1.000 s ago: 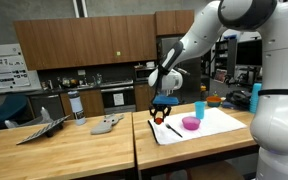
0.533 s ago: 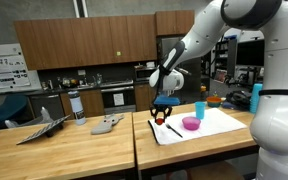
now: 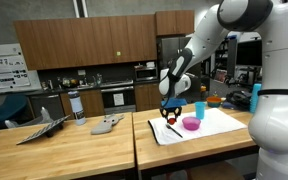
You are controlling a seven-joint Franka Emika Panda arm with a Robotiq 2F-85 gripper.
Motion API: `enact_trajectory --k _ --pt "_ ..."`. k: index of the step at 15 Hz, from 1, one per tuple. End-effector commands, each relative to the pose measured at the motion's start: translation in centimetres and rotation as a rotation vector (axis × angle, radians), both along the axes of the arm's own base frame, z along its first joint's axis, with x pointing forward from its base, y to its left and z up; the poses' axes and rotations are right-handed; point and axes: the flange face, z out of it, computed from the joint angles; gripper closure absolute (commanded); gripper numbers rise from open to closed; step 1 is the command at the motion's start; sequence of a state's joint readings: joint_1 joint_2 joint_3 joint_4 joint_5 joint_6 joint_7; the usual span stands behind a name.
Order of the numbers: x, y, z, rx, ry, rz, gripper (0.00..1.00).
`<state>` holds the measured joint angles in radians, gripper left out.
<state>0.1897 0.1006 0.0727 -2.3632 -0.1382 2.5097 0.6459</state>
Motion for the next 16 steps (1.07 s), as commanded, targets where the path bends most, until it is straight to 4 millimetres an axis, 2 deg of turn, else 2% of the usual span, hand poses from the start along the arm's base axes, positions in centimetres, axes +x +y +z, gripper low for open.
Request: enact_trajectory --k 1,4,5,7,9,11,12,14,16 --pt "-1.1 -3.0 0.1 -0.047 -0.02 -0.079 0.73" --pt "-1.6 -5.0 0.0 -0.073 -0.022 -0.125 0.73" --pt "-2.0 -5.1 0.0 -0.079 -0.027 -0.141 0.73" --pt "-2.3 -6.1 0.8 -0.092 -0.041 -0.158 0.73" --pt "-3.0 -6.1 1.3 -0.099 -0.056 -0.171 0.73" --pt "-3.7 -7.0 2.2 -0.099 -0.068 -0.173 0.73" --pt "-4.4 -6.9 2.2 -0.095 -0.073 -0.183 0.73" --pt "-5.1 -8.1 2.6 -0.093 -0.076 -0.192 0.73" --pt "-6.8 -8.9 2.3 -0.083 -0.069 -0.222 0.73"
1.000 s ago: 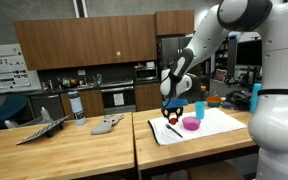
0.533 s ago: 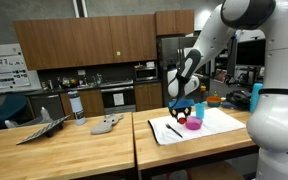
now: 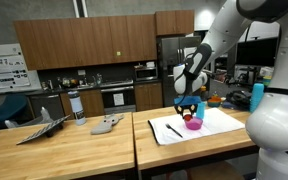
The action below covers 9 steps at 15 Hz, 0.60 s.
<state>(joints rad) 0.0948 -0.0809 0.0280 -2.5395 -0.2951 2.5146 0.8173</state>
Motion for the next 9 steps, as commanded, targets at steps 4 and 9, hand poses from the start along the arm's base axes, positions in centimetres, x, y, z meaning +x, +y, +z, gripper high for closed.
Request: enact_trajectory --k 4,9 --pt "-5.8 -5.1 -1.0 0.02 0.0 -0.102 0.73" --pt "-6.0 -7.9 -1.0 0.047 -0.018 -0.164 0.73"
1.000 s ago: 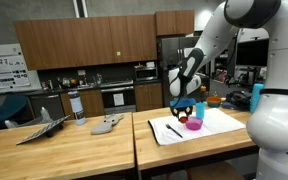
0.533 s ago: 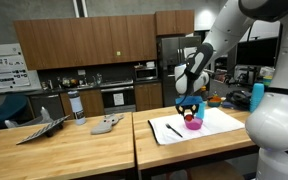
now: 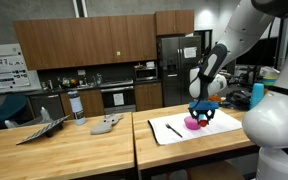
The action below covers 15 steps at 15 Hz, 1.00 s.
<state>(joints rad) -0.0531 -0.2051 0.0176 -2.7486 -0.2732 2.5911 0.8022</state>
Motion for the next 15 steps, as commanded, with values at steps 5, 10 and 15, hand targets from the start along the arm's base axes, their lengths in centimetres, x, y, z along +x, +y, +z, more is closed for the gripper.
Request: enact_trajectory --k 5,10,15 --pt "3.5 0.8 3.7 0.019 -0.099 0.001 0.73" --pt "7.8 3.8 6.2 0.009 -0.146 0.069 0.73" --pt "9.3 5.6 6.0 0.017 -0.134 0.078 0.73"
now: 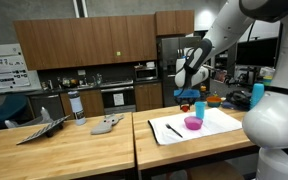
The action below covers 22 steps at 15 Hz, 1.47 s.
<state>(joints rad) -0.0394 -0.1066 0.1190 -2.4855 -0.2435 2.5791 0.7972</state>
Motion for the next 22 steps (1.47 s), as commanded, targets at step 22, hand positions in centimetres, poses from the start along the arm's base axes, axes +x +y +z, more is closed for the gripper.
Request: enact_trajectory --k 22 --pt "0.5 -1.5 -5.2 0.124 0.147 -0.122 0.73"
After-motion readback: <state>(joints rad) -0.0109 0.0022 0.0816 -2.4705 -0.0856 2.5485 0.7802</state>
